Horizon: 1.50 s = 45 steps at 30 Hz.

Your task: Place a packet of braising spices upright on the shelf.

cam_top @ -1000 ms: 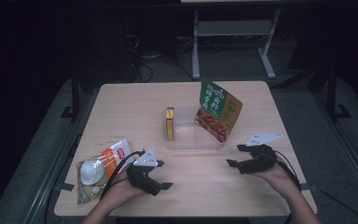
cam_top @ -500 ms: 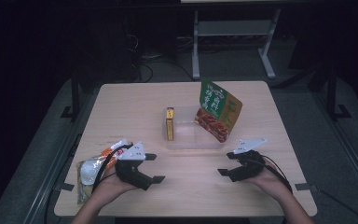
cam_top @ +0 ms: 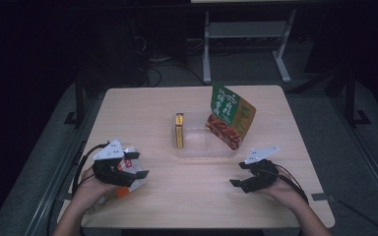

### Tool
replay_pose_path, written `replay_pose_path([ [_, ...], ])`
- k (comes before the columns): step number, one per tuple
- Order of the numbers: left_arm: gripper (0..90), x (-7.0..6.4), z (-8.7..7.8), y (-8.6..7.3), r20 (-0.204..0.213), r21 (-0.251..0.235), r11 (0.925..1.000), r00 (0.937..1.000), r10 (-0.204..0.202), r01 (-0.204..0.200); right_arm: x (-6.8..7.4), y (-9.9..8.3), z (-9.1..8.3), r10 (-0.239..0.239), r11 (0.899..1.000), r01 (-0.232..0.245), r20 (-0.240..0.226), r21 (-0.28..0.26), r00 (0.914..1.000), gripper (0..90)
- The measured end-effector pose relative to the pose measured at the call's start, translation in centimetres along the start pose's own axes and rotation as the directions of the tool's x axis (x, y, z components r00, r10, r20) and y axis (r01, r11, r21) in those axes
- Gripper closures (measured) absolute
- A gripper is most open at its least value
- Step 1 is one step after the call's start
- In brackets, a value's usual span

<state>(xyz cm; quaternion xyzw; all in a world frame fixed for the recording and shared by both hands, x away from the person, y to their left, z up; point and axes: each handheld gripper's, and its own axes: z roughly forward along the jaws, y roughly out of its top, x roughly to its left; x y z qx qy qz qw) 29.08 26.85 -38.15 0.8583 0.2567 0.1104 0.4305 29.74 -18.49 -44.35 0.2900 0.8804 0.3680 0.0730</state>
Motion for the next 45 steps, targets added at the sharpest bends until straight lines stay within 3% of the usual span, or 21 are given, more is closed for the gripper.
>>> replay_pose_path([
  [8, 30.5, 3.2, -2.6, -2.5, -0.083, 0.017, 0.9972, 0.994, -0.071, 0.073, 0.0, 0.0, 0.0, 0.0, 1.0, 0.0, -0.003, 0.004, 1.0, 26.6],
  [17, 27.6, 5.7, -4.1, -5.6, -0.154, 0.072, 0.9879, 0.9802, -0.125, 0.137, 0.0, 0.0, 0.0, 0.0, 1.0, 0.0, -0.004, 0.006, 1.0, 26.6],
  [29, 26.2, 8.0, -3.4, -8.8, -0.172, 0.136, 0.965, 0.9647, -0.2, 0.224, 0.0, 0.0, 0.1, 0.002, 1.0, -0.001, -0.008, 0.01, 1.0, 26.9],
  [33, 26.6, 8.3, -2.8, -9.4, -0.163, 0.175, 0.9561, 0.9647, -0.207, 0.235, 0.0, 0.0, 0.1, -0.009, 1.0, 0.009, -0.009, 0.013, 0.9999, 27.0],
  [34, 31.4, 8.4, -2.7, -9.6, -0.133, 0.174, 0.9548, 0.9664, -0.22, 0.241, 0.0, 0.0, 0.1, -0.012, 1.0, 0.012, -0.01, 0.014, 0.9999, 27.0],
  [36, 36.6, 8.4, -2.7, -9.5, -0.12, 0.169, 0.9565, 0.9682, -0.22, 0.238, 0.0, 0.0, 0.2, -0.011, 1.0, 0.011, -0.009, 0.015, 0.9999, 27.0],
  [40, 43.1, 8.4, -2.6, -9.6, -0.135, 0.181, 0.9545, 0.9673, -0.215, 0.237, 0.1, 0.0, 0.2, -0.009, 1.0, 0.009, -0.008, 0.014, 0.9999, 27.1],
  [45, 63.4, 8.4, -2.5, -9.8, -0.142, 0.189, 0.9541, 0.9679, -0.207, 0.232, 0.2, 0.1, 0.2, -0.007, 1.0, 0.007, -0.006, 0.014, 1.0, 27.2],
])
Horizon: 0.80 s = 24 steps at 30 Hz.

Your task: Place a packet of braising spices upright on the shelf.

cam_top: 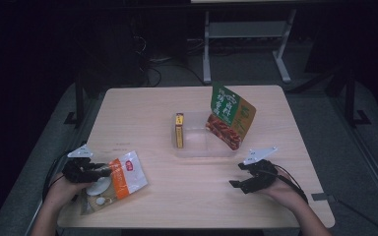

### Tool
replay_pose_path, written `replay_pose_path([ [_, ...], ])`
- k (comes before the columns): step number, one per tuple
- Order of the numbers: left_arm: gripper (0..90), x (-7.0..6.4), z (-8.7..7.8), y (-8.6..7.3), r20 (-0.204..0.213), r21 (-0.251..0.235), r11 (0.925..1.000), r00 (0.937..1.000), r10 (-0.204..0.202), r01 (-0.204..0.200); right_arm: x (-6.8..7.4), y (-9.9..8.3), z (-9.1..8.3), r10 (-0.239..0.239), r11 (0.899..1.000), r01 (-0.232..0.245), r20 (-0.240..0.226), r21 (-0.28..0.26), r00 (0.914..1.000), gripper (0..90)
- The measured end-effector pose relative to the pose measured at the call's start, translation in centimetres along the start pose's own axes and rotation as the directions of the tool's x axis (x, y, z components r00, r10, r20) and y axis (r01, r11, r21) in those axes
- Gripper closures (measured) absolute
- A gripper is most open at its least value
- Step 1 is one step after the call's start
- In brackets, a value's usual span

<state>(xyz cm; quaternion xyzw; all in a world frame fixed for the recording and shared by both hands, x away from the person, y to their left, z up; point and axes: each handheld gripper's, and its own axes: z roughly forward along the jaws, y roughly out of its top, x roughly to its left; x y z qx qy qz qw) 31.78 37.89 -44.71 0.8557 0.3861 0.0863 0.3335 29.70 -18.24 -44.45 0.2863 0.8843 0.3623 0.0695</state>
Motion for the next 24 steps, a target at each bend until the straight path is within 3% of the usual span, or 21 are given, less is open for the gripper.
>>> replay_pose_path([
  [7, 87.2, 0.2, -0.1, 0.0, 0.024, 0.008, 1.0, 0.9997, 0.001, -0.001, 0.0, 0.0, 0.0, -0.008, 1.0, 0.008, 0.0, 0.001, 1.0, 27.4],
  [13, 89.2, -0.1, -0.2, 0.2, 0.01, 0.008, 0.9999, 0.9999, -0.012, 0.012, 0.1, 0.0, 0.0, -0.013, 1.0, 0.013, 0.003, 0.006, 0.9999, 27.6],
  [18, 89.4, -1.0, -1.1, 1.2, 0.017, -0.081, 0.9963, 0.9994, -0.029, 0.03, 0.0, 0.0, 0.0, -0.015, 1.0, 0.015, 0.002, 0.005, 0.9999, 27.6],
  [24, 89.5, -2.8, -2.1, 2.5, 0.015, -0.153, 0.9882, 0.9998, 0.011, -0.009, 0.0, 0.0, 0.0, -0.013, 1.0, 0.013, -0.001, 0.001, 0.9999, 27.6],
])
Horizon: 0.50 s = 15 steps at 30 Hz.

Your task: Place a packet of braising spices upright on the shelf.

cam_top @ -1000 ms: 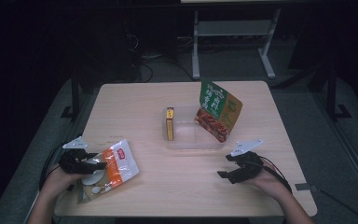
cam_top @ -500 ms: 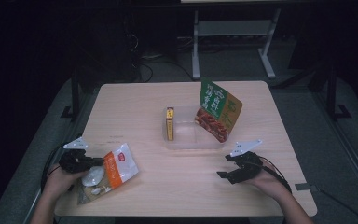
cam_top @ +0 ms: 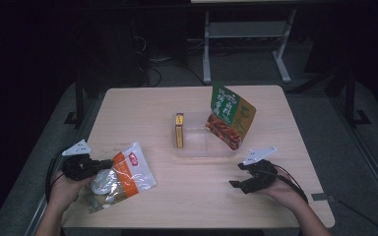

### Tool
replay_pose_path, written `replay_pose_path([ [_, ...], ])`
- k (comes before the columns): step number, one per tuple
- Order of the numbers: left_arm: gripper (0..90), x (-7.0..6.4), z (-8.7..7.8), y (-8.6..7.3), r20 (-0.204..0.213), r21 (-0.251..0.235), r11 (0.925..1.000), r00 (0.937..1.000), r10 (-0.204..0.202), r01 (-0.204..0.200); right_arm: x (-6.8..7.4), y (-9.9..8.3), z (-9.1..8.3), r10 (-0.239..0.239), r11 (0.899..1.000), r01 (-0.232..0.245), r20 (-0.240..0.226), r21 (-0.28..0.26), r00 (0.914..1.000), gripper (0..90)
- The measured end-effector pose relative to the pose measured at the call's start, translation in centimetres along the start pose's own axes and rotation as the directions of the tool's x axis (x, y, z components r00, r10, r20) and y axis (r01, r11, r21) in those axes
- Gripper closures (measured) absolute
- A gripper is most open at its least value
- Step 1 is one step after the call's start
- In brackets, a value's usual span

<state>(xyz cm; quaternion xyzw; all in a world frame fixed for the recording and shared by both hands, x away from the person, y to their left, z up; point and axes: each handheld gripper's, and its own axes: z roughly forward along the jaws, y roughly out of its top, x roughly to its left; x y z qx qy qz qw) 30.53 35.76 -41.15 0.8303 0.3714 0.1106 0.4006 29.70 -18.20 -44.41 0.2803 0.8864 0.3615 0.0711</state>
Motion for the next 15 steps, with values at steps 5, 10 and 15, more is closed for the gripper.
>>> replay_pose_path([
  [5, 89.6, -1.5, -0.6, 1.3, 0.004, -0.092, 0.9957, 0.9999, 0.01, -0.01, 0.0, 0.0, -0.1, 0.001, 1.0, -0.001, 0.0, -0.007, 1.0, 27.6],
  [10, 89.8, -2.7, -1.1, 2.3, 0.02, -0.187, 0.9823, 0.9998, 0.0, 0.004, 0.0, 0.1, -0.3, 0.002, 1.0, -0.002, -0.007, -0.028, 1.0, 30.5],
  [15, 89.8, -3.6, -1.3, 3.2, 0.041, -0.242, 0.9704, 0.999, 0.014, -0.003, 0.2, 0.4, -0.3, 0.011, 0.999, -0.012, -0.026, -0.047, 0.9996, 32.8],
])
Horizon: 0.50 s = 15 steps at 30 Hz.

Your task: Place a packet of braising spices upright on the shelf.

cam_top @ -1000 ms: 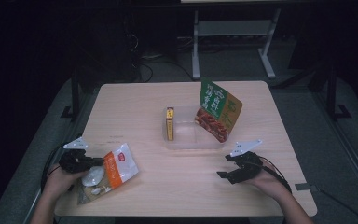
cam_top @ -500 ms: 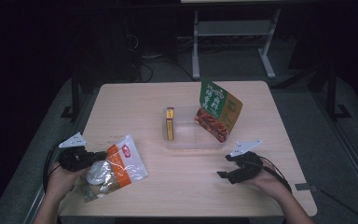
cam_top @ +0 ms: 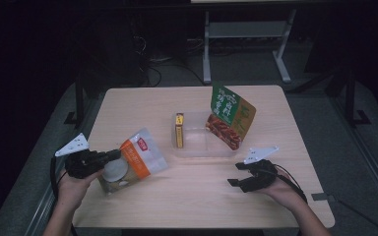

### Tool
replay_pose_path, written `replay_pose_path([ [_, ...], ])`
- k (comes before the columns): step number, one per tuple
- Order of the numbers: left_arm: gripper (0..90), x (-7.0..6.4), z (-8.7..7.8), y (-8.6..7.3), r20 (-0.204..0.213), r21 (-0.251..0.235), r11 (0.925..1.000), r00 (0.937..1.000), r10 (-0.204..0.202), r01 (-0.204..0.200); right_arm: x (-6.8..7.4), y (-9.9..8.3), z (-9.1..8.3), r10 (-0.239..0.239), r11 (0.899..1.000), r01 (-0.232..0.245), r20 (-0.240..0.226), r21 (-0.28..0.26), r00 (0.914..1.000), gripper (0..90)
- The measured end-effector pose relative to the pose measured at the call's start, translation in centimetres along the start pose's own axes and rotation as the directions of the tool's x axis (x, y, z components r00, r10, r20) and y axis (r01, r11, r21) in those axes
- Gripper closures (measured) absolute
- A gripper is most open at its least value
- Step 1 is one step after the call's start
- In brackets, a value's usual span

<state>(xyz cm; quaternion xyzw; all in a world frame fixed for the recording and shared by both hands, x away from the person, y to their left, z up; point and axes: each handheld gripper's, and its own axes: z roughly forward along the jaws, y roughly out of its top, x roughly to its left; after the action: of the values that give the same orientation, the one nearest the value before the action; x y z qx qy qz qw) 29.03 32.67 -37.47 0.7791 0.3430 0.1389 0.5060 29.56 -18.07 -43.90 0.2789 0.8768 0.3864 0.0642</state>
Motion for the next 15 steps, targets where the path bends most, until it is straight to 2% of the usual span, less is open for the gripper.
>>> replay_pose_path([
  [5, 89.8, -0.9, 0.4, 0.9, 0.029, -0.028, 0.9995, 0.9995, 0.014, -0.013, 0.3, 0.3, 0.1, 0.014, 1.0, -0.014, -0.019, -0.009, 0.9997, 33.0],
  [7, 89.8, -1.4, 0.8, 1.4, 0.044, -0.034, 0.9992, 0.9988, 0.022, -0.021, 0.5, 0.6, 0.2, 0.021, 0.999, -0.022, -0.037, -0.03, 0.9991, 33.1],
  [10, 89.8, -2.5, 1.8, 2.4, 0.064, -0.031, 0.9987, 0.997, 0.043, -0.041, 0.9, 1.1, 0.5, 0.019, 0.999, -0.023, -0.077, -0.045, 0.9968, 34.2],
  [15, 89.8, -3.9, 3.3, 3.4, 0.089, -0.034, 0.9977, 0.9941, 0.062, -0.06, 1.9, 2.0, 1.4, 0.003, 0.999, -0.01, -0.131, -0.053, 0.9914, 30.7],
])
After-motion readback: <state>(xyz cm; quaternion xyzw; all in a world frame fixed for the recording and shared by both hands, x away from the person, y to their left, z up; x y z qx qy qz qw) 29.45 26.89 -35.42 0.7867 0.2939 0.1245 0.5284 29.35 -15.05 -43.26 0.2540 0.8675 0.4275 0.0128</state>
